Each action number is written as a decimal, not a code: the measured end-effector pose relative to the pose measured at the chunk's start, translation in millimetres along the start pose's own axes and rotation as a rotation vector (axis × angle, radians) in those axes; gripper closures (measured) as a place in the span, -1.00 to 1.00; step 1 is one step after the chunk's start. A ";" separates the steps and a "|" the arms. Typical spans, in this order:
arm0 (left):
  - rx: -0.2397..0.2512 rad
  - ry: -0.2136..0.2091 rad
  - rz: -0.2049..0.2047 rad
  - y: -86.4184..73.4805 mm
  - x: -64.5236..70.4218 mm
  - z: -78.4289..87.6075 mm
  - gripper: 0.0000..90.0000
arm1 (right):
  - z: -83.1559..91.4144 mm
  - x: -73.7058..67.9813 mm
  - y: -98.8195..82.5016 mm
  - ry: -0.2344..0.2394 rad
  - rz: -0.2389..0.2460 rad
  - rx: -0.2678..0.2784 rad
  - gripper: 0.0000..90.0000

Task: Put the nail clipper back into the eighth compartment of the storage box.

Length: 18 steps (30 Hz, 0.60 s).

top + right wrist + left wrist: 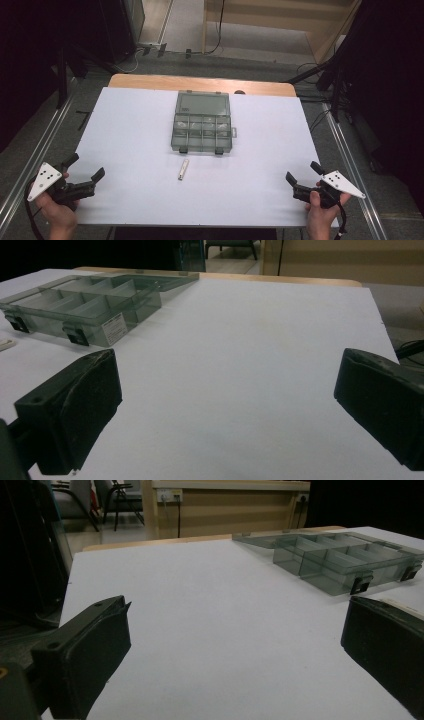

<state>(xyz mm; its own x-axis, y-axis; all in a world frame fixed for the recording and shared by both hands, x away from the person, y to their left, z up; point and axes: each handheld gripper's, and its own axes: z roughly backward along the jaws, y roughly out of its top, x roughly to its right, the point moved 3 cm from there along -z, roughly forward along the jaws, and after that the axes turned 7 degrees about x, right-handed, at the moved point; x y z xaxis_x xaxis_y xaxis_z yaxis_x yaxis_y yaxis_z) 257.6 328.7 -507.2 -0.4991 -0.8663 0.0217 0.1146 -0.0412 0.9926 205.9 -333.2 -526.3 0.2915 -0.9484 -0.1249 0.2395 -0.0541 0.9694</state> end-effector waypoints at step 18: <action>-0.008 0.019 -0.023 -2.1 3.2 -3.1 -1.00 | -11.6 -25.5 33.4 0.091 0.042 -0.012 -0.93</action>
<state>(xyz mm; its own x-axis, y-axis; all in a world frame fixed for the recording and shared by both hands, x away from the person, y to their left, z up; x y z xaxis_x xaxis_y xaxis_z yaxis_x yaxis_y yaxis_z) 258.5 324.6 -509.6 -0.4849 -0.8745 -0.0033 0.1099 -0.0647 0.9918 217.3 -307.1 -493.1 0.3839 -0.9176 -0.1034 0.2358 -0.0109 0.9717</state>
